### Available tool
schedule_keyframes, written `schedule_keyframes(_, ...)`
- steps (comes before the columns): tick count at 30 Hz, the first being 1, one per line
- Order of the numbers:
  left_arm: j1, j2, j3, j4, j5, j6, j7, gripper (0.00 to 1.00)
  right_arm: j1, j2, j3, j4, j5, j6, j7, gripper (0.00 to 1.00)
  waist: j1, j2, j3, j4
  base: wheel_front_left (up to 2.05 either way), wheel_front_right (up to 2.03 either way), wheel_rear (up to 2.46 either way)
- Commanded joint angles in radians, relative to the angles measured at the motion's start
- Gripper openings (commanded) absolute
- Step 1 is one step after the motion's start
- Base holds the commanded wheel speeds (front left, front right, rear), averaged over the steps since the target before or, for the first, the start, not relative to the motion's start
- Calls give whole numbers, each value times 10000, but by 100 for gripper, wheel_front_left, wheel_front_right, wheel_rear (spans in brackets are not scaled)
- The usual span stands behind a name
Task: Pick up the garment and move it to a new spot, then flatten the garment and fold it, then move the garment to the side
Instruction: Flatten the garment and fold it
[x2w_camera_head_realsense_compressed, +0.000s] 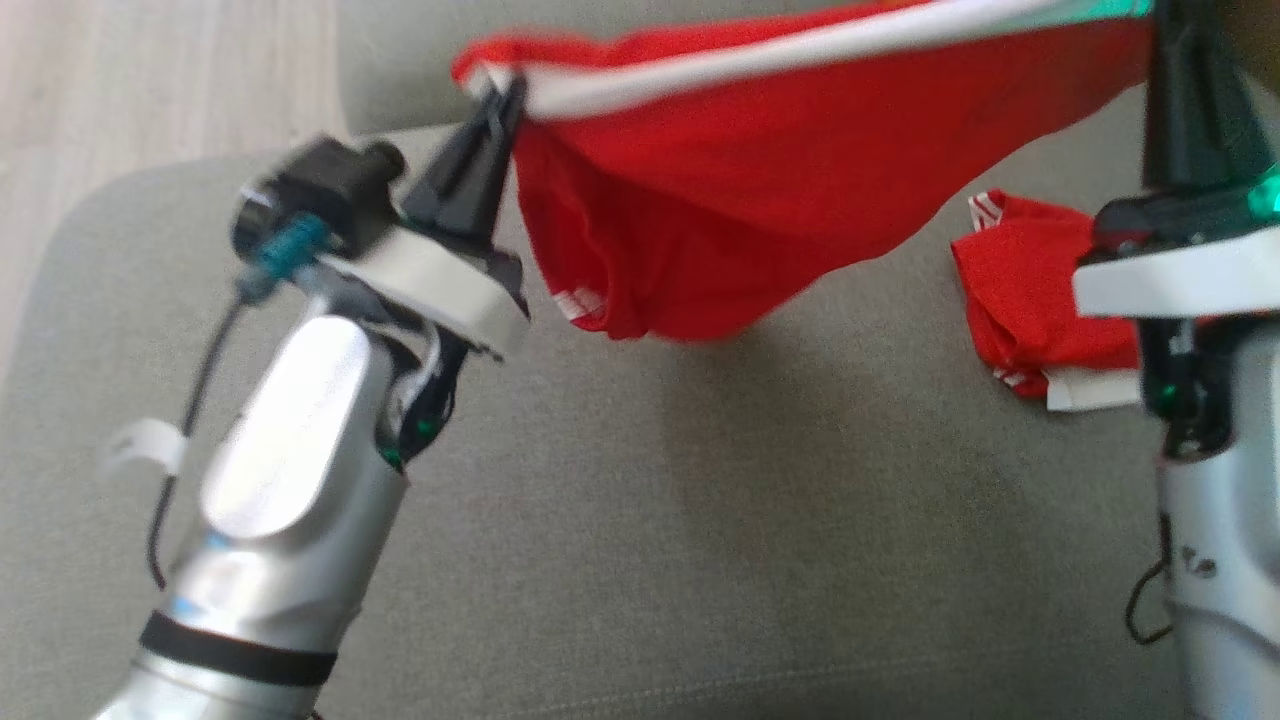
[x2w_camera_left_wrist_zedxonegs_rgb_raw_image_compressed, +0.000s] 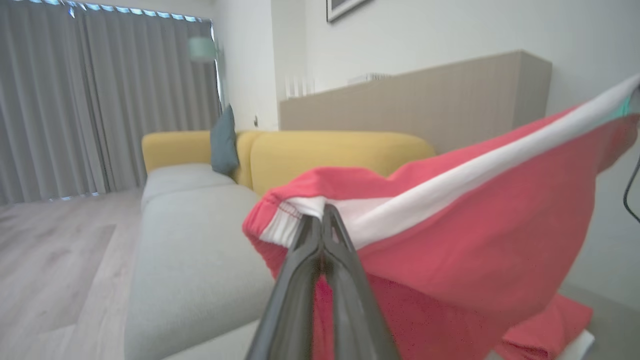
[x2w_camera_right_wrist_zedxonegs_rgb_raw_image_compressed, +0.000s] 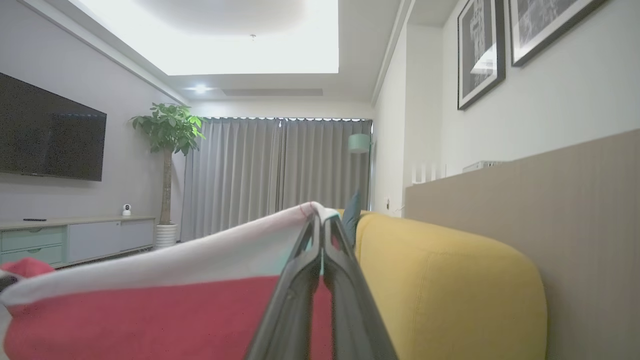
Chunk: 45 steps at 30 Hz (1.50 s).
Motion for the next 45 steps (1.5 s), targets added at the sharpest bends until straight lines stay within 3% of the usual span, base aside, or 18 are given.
schedule_keyframes(1,-462,371,563,-820,-157,199,201,0,-391,-96,89,-433,-156,-7,223,0,0,0,-320,208,0,0,0)
schedule_keyframes(15,1243,1218,863,-5143,-657,1079,2540,0,1575,588,-338,-2797,-427,-7,1434,0,0,0,-512,828,0,0,0)
schedule_keyframes(19,955,1563,1018,-5680,-714,1075,3143,0,1205,685,-324,-3175,-601,-7,1858,0,0,0,-272,895,0,0,0)
schedule_keyframes(22,314,1711,1055,-5348,-854,840,3522,0,278,718,-345,-2862,-568,-7,2135,0,0,0,191,884,0,0,0)
schedule_keyframes(25,-777,1792,1137,-4457,-982,466,3667,0,-1276,760,-310,-1873,-249,-7,2346,0,0,0,944,807,0,0,0)
schedule_keyframes(29,-2687,1728,1277,-2422,-992,22,3360,0,-3926,438,74,393,-283,-7,2040,0,0,0,2024,735,0,0,0)
schedule_keyframes(32,-4216,1574,1406,-628,-916,-133,2833,0,-5927,225,498,2485,-474,-7,1375,0,0,0,2679,687,0,0,0)
schedule_keyframes(36,-6418,1250,1730,1505,-747,-58,1682,0,-8503,174,98,4961,-1176,-7,-130,0,0,0,3504,724,0,0,0)
schedule_keyframes(41,-7961,868,1431,3742,-227,-189,-87,0,-9939,678,-1255,7078,-2131,-7,-1763,0,0,0,4084,820,0,0,0)
schedule_keyframes(45,-8118,438,1334,4938,-271,-356,-666,0,-9798,940,-1191,8289,-2197,-7,-1985,0,0,0,4407,878,0,0,0)
